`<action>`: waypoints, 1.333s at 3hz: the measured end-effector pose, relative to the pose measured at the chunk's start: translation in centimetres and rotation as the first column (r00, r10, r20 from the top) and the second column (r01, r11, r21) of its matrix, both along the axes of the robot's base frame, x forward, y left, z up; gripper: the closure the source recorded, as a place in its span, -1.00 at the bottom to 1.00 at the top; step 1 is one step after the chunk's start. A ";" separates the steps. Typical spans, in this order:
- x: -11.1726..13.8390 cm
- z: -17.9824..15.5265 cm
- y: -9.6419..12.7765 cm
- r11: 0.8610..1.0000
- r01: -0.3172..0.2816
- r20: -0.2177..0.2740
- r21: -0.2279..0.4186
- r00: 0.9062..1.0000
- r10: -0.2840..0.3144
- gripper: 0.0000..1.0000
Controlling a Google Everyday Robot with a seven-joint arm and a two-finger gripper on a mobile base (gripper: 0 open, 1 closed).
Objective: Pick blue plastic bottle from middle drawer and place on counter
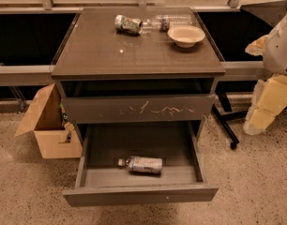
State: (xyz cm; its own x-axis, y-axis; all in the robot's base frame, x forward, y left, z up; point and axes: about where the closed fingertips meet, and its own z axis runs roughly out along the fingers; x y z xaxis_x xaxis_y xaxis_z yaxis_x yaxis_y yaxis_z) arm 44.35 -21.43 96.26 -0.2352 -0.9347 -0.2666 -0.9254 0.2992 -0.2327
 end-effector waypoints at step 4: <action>1.3 -11.5 3.9 0.977 0.047 -0.088 0.208 0.996 -0.030 -1.00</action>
Offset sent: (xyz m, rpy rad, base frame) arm 0.0181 0.0331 -0.1520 0.2973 0.0994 -0.1271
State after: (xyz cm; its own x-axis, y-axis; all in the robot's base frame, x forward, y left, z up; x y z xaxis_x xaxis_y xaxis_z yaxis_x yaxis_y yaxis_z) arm 45.67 -17.55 84.81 -0.2997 -0.8498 -0.4336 -0.9257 0.3690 -0.0835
